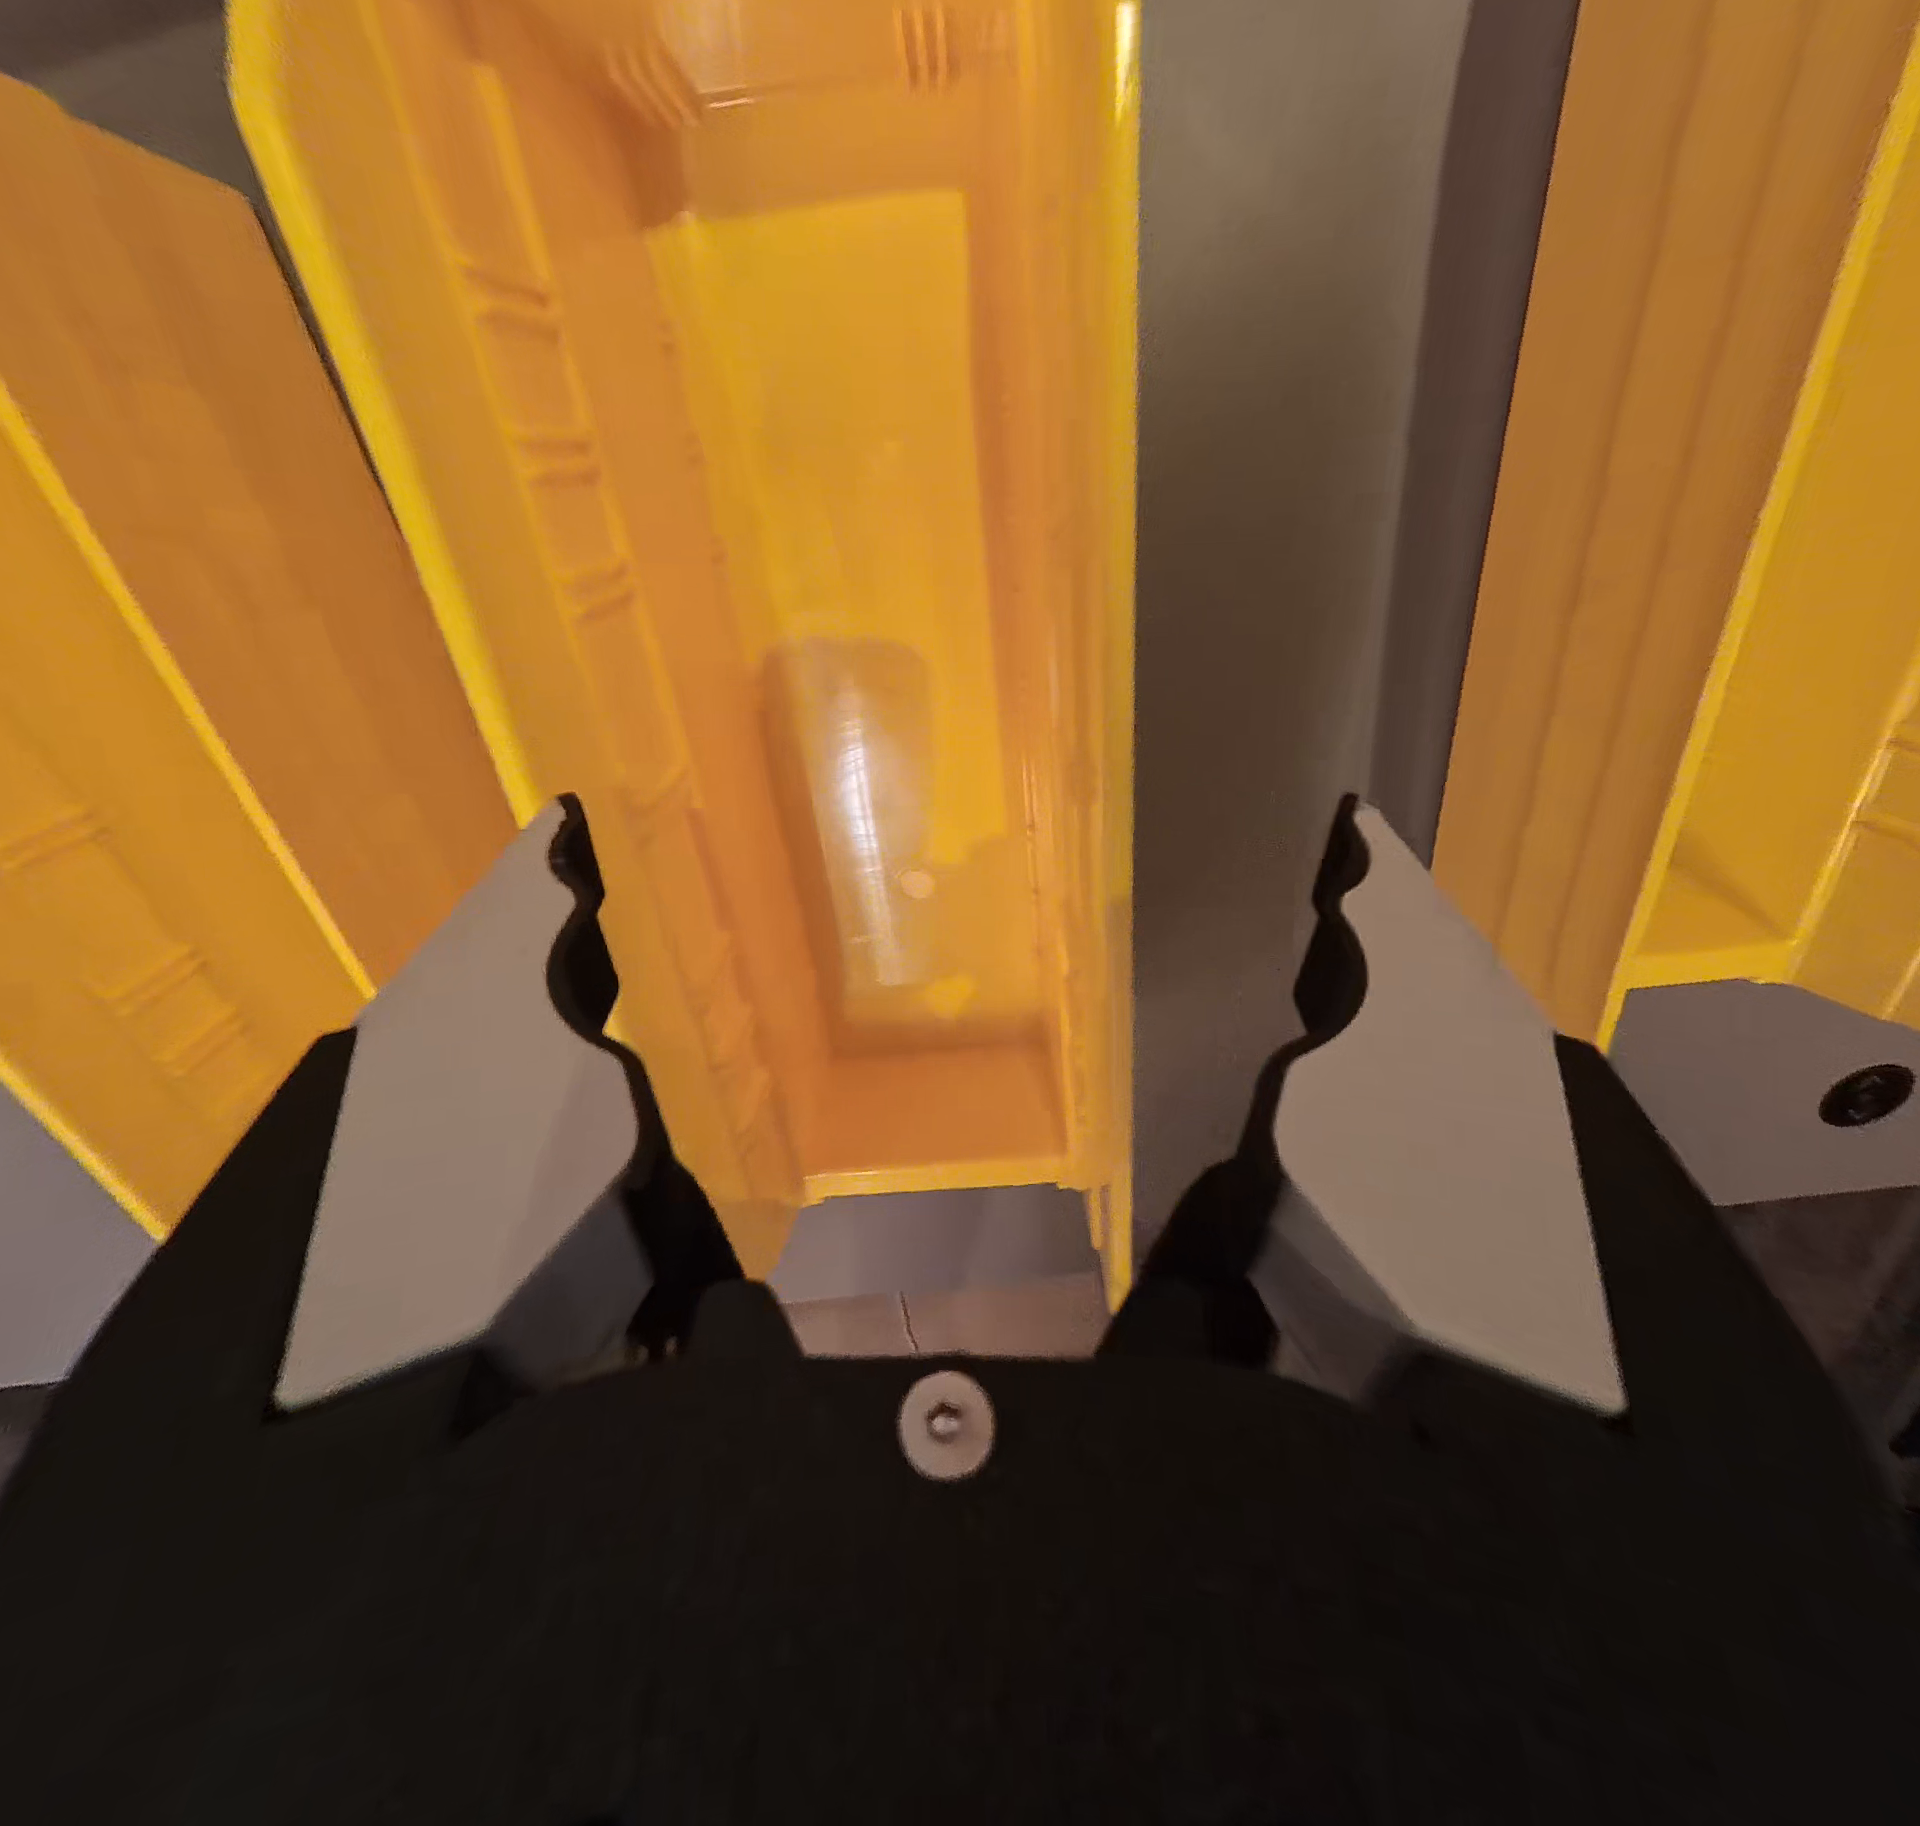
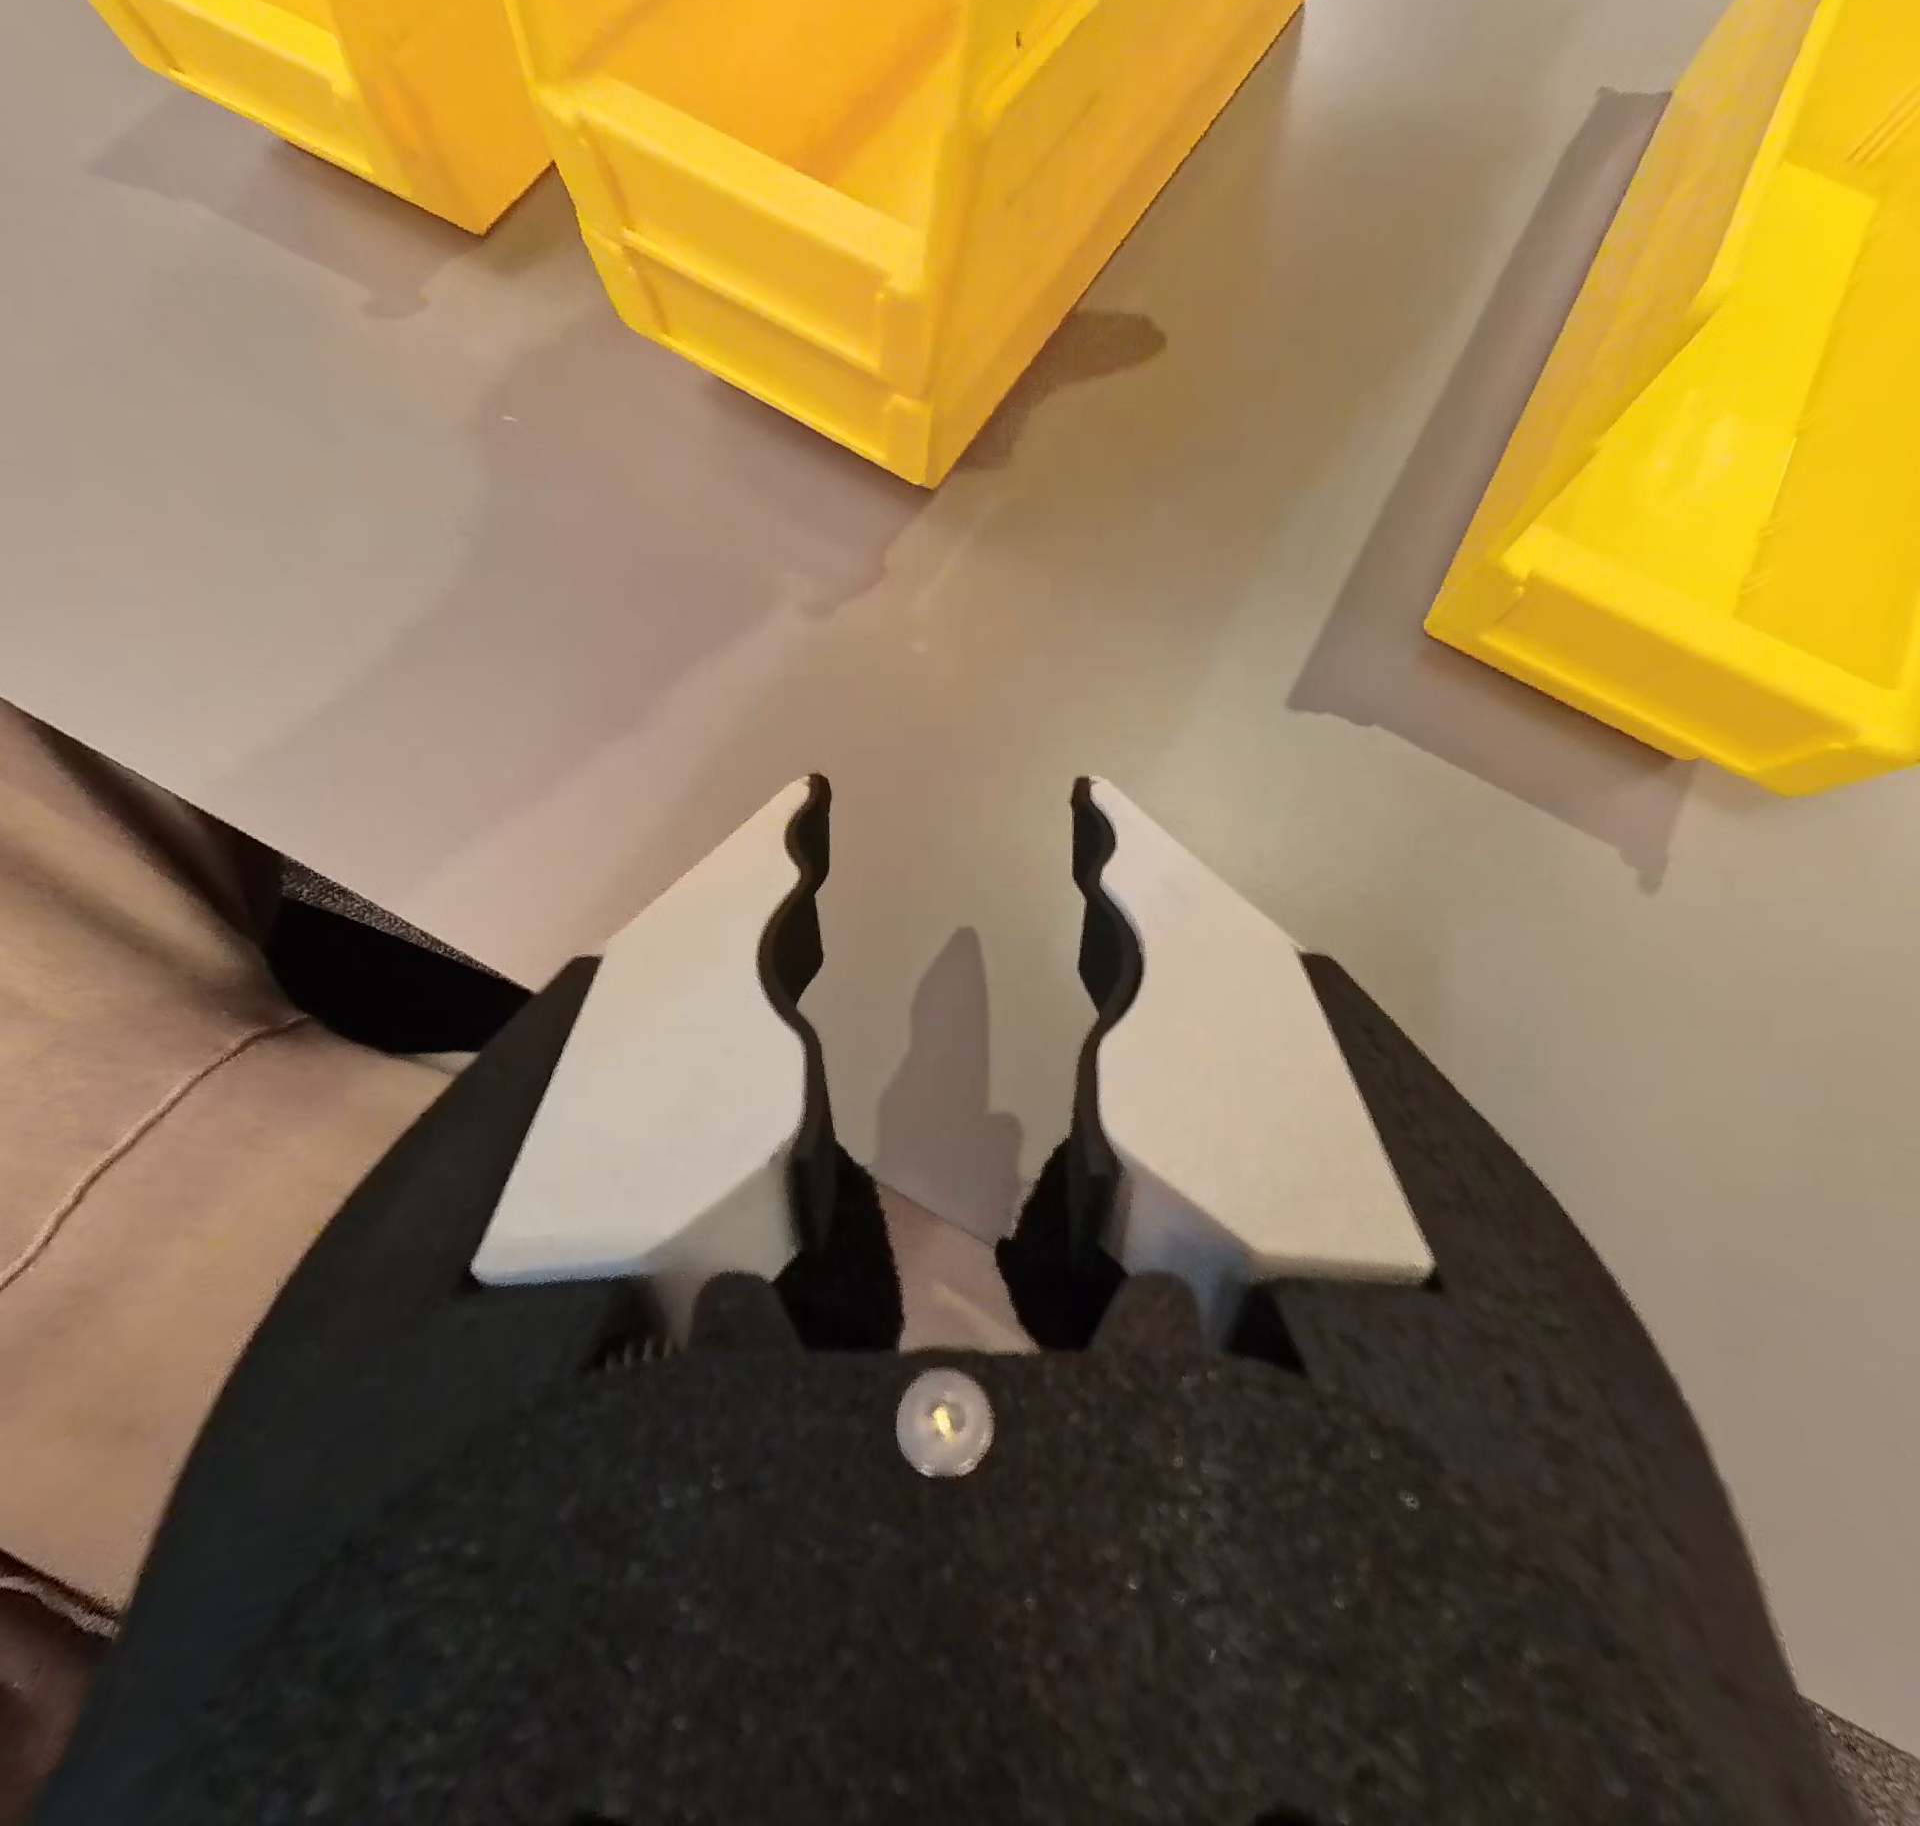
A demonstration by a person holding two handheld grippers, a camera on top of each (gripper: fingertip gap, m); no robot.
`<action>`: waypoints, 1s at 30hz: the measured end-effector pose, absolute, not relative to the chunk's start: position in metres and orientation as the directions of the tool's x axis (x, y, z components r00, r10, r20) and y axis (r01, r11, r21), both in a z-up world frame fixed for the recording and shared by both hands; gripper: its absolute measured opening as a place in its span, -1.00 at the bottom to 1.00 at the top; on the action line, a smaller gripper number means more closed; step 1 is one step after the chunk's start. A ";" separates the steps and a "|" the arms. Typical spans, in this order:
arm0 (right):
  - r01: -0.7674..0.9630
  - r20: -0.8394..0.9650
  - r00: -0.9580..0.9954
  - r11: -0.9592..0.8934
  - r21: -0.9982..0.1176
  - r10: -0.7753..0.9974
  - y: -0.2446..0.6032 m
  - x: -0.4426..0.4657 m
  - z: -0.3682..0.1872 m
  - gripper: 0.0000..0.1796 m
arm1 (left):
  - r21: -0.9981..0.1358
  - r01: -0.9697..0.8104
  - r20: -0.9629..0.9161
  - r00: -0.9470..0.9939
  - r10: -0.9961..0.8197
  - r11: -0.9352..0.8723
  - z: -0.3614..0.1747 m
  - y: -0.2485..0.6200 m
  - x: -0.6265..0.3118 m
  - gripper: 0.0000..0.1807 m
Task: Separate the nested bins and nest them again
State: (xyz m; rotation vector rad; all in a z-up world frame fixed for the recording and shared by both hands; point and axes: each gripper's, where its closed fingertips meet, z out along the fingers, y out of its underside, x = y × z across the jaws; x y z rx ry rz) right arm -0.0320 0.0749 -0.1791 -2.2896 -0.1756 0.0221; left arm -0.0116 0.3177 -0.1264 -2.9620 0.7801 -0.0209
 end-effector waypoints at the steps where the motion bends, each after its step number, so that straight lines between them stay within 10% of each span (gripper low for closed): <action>1: 0.121 0.043 0.990 -0.655 -0.745 0.134 0.075 -0.031 -0.180 -0.48 | -0.085 -0.486 -0.009 0.873 -0.487 -0.870 -0.127 0.319 -0.010 0.49; 15: 0.162 0.085 0.985 -0.669 -0.725 0.147 0.074 -0.032 -0.183 -0.48 | -0.075 -0.507 -0.115 0.859 -0.498 -0.858 -0.128 0.339 -0.018 0.73; 19: 0.186 0.119 0.982 -0.683 -0.706 0.144 0.072 -0.027 -0.186 -0.48 | -0.035 -0.512 -0.130 0.854 -0.504 -0.858 -0.137 0.340 -0.026 0.33; 30: 0.209 0.126 0.977 -0.685 -0.698 0.169 0.073 -0.035 -0.189 -0.48 | -0.067 -0.474 -0.006 0.880 -0.474 -0.878 -0.127 0.343 -0.025 0.22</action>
